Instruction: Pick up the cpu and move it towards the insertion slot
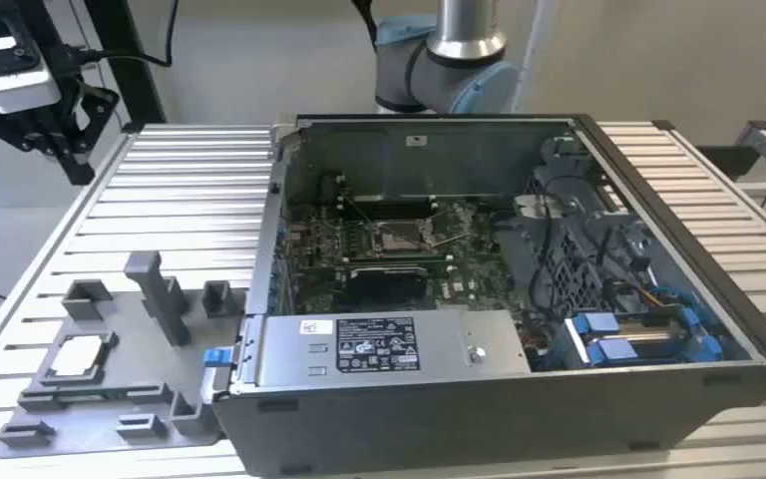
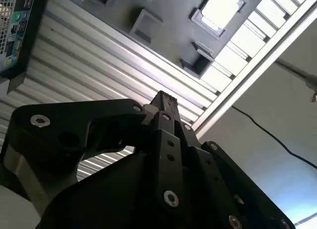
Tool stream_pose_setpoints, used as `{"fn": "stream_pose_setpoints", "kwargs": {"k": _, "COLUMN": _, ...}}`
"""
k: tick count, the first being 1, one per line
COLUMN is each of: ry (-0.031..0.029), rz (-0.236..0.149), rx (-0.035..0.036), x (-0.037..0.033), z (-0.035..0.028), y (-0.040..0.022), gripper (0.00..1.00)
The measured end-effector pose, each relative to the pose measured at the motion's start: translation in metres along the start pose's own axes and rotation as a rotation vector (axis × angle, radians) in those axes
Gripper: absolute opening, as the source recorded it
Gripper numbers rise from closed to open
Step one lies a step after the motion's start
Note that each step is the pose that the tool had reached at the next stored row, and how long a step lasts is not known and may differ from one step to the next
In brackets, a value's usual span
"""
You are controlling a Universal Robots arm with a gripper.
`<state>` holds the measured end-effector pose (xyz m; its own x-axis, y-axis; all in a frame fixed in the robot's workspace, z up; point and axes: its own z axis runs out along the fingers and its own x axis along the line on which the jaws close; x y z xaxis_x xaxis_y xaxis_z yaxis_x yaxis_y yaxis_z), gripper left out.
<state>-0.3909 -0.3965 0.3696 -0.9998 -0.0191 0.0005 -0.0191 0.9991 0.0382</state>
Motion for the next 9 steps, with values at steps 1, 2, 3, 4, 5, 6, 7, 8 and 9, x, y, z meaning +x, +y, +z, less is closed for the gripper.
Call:
{"fn": "stream_pose_setpoints", "kwargs": {"k": 1, "ry": 0.0, "rz": 0.0, "rx": 0.0, "x": 0.0, "z": 0.0, "y": 0.0, "gripper": 0.0}}
{"fn": "stream_pose_setpoints", "kwargs": {"k": 2, "ry": 0.0, "rz": 0.0, "rx": 0.0, "x": 0.0, "z": 0.0, "y": 0.0, "gripper": 0.0}}
{"fn": "stream_pose_setpoints", "kwargs": {"k": 3, "ry": 0.0, "rz": 0.0, "rx": 0.0, "x": 0.0, "z": 0.0, "y": 0.0, "gripper": 0.0}}
{"fn": "stream_pose_setpoints", "kwargs": {"k": 4, "ry": 0.0001, "rz": 0.0, "rx": 0.0, "x": 0.0, "z": 0.0, "y": 0.0, "gripper": 0.0}}
{"fn": "stream_pose_setpoints", "kwargs": {"k": 5, "ry": 0.0, "rz": 0.0, "rx": 0.0, "x": 0.0, "z": 0.0, "y": 0.0, "gripper": 0.0}}
{"fn": "stream_pose_setpoints", "kwargs": {"k": 6, "ry": 0.0, "rz": 0.0, "rx": 0.0001, "x": 0.0, "z": 0.0, "y": 0.0, "gripper": 0.0}}
{"fn": "stream_pose_setpoints", "kwargs": {"k": 7, "ry": 0.0001, "rz": 0.0, "rx": 0.0004, "x": 0.0, "z": 0.0, "y": 0.0, "gripper": 0.0}}
{"fn": "stream_pose_setpoints", "kwargs": {"k": 8, "ry": 0.0002, "rz": 0.0, "rx": 0.0008, "x": 0.0, "z": -0.0001, "y": -0.0001, "gripper": 0.0}}
{"fn": "stream_pose_setpoints", "kwargs": {"k": 9, "ry": 0.0001, "rz": 0.0, "rx": 0.0011, "x": 0.0, "z": 0.0, "y": -0.0001, "gripper": 0.0}}
